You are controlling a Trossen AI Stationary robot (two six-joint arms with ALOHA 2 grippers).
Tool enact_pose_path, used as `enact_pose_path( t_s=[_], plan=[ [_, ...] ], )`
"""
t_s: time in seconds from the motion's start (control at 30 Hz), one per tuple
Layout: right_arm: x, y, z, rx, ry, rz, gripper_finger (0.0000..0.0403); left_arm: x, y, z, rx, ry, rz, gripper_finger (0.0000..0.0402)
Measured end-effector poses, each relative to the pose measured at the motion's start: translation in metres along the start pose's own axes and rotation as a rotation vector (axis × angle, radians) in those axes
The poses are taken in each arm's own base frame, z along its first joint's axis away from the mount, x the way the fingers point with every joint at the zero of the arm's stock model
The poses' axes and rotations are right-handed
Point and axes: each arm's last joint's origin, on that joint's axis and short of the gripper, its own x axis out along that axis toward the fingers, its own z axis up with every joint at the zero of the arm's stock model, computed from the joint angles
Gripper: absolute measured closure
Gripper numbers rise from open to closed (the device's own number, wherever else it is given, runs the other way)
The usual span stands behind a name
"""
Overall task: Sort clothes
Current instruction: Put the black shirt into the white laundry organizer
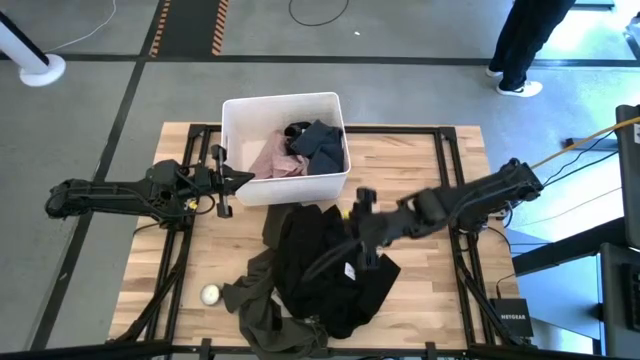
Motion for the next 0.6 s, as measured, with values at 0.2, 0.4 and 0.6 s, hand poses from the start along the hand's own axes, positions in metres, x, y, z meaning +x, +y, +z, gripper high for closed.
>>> enact_pose_path(
  t_s=[0.2,0.4,0.6],
  plan=[
    [0.03,0.027,-0.017,0.019,-0.08,0.084,0.0155,0.0,0.0,0.0,0.0,0.0,0.0,0.0398],
    [0.063,0.044,-0.026,-0.006,-0.065,0.117,0.0155,0.0,0.0,0.0,0.0,0.0,0.0,0.0398],
    [0.096,0.058,-0.027,-0.081,-0.078,0.166,0.0155,0.0,0.0,0.0,0.001,0.0,0.0,0.0398]
  ],
)
